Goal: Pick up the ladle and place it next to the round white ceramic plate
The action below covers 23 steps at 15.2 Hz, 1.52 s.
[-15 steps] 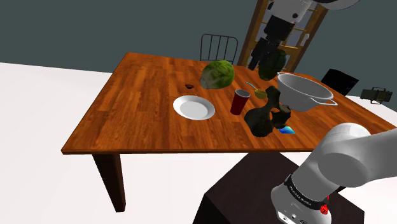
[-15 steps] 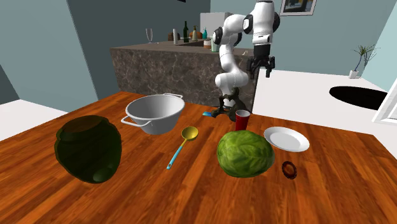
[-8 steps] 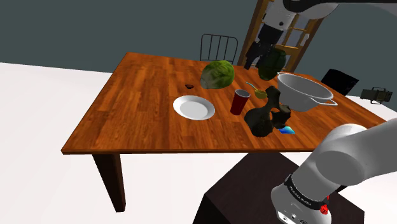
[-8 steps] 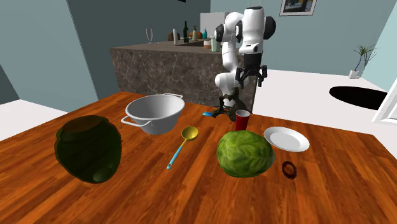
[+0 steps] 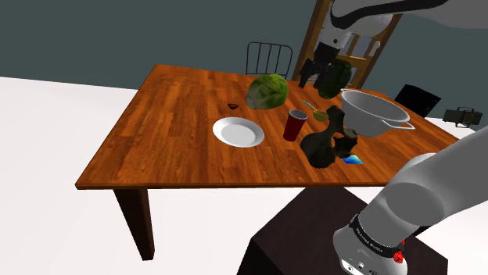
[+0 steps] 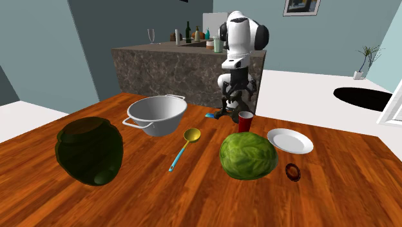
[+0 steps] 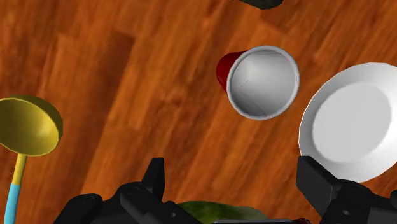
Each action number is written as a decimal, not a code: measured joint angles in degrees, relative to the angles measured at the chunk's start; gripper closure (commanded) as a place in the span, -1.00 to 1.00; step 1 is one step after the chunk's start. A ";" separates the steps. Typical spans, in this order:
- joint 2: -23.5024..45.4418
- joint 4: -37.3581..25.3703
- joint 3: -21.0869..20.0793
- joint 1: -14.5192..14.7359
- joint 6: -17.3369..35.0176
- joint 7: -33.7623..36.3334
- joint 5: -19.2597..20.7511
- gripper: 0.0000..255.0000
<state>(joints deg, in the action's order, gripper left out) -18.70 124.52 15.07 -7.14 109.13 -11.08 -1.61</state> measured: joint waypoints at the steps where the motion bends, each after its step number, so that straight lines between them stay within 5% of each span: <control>1: 2.03 -1.07 0.84 -0.32 0.56 -0.37 -0.46 -1.00; 14: 25.93 -16.18 9.69 -6.77 2.51 -6.51 -9.91 -1.00; 23: 43.43 -30.23 11.90 -15.30 -0.13 -9.78 -18.21 -1.00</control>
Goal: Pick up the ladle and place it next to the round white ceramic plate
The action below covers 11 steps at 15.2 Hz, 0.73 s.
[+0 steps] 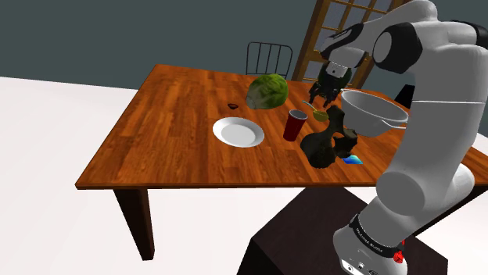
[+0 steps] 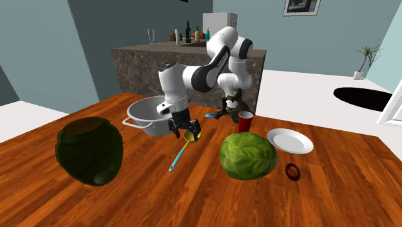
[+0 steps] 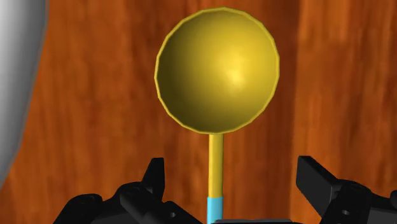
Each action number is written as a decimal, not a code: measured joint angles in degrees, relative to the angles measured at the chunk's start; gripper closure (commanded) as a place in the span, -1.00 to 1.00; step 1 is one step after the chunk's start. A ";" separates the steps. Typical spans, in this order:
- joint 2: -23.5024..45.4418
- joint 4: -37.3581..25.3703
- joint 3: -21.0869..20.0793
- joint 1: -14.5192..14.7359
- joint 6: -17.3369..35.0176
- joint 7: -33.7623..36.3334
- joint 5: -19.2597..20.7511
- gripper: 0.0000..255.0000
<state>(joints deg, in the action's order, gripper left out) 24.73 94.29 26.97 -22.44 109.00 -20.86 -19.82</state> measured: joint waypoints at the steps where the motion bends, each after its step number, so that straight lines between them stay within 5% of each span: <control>1: 0.93 -0.62 -0.03 -0.43 0.00 -0.04 -0.41 -1.00; 11: 2.75 2.60 -0.69 -0.28 4.66 -0.76 -1.82 -1.00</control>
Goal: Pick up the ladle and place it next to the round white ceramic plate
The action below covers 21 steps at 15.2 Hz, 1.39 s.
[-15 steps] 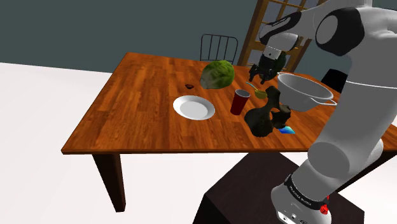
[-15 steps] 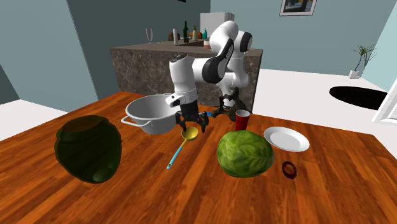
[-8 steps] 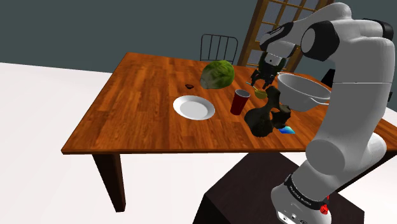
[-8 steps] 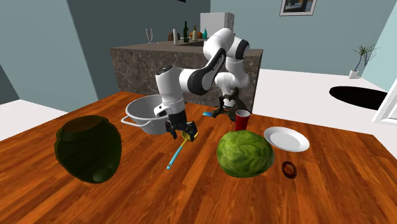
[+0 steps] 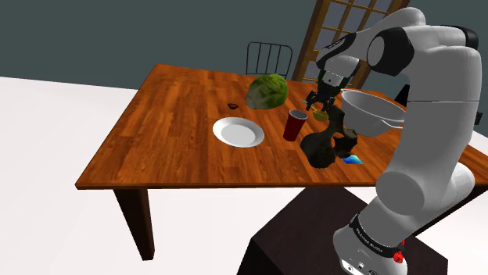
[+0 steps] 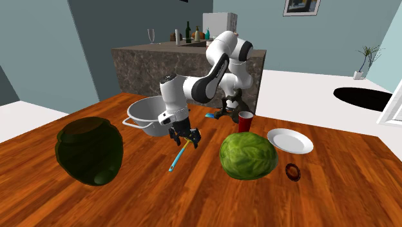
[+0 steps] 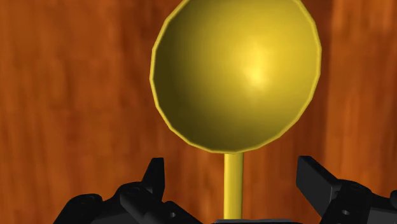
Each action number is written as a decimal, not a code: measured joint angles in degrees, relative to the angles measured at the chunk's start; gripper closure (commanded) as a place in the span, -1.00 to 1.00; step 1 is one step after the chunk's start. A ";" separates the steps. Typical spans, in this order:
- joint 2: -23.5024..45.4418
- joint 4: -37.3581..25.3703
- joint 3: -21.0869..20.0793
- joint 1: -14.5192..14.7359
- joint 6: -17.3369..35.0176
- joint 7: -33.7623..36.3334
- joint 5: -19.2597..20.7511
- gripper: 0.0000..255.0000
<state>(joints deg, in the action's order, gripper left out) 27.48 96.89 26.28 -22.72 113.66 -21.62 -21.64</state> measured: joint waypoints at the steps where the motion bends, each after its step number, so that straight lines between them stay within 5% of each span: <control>1: -0.01 0.04 0.00 0.00 0.04 -0.01 0.00 -1.00; 3: -0.01 0.07 0.00 0.00 0.07 -0.03 -0.01 -1.00; 4: -0.01 0.07 0.00 0.00 0.07 -0.03 -0.01 1.00; 21: -1.80 -1.98 0.54 0.25 -3.45 1.16 1.16 1.00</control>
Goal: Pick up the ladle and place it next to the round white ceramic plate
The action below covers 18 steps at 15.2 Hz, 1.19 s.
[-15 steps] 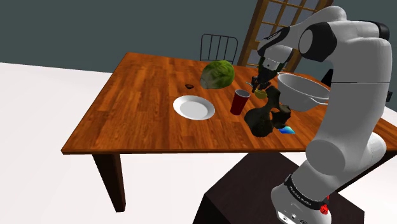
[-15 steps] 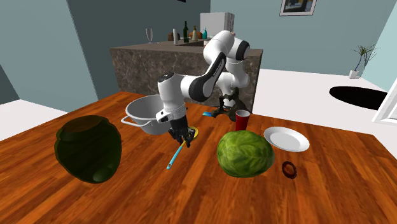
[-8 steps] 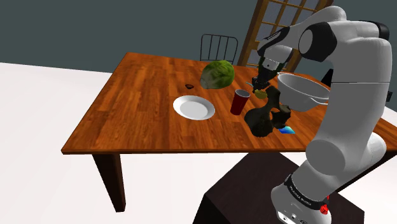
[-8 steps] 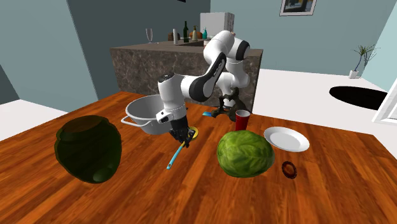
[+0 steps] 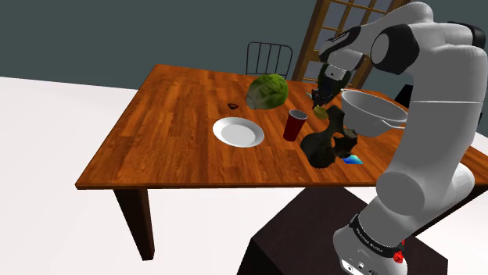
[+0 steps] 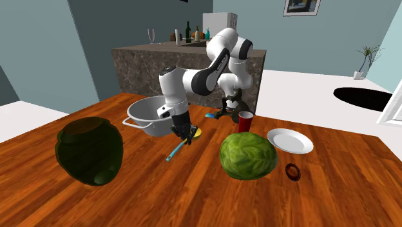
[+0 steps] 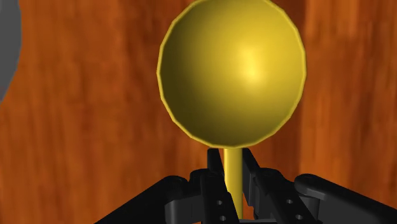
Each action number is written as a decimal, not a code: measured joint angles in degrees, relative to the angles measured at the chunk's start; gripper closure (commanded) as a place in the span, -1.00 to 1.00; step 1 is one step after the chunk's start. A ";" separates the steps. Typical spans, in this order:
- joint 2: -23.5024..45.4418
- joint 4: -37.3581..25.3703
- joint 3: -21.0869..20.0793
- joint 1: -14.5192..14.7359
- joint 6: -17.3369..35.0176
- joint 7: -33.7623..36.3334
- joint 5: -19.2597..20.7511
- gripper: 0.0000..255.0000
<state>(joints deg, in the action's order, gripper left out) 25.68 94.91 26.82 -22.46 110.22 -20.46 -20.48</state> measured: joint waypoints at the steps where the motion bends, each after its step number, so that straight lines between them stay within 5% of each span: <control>1: -0.44 -0.26 0.13 0.04 -0.65 0.17 0.25 1.00; 18: -4.13 -7.63 1.00 0.40 -10.93 3.29 2.62 1.00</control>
<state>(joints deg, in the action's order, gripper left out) 21.54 87.29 27.82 -22.06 99.28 -17.17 -17.87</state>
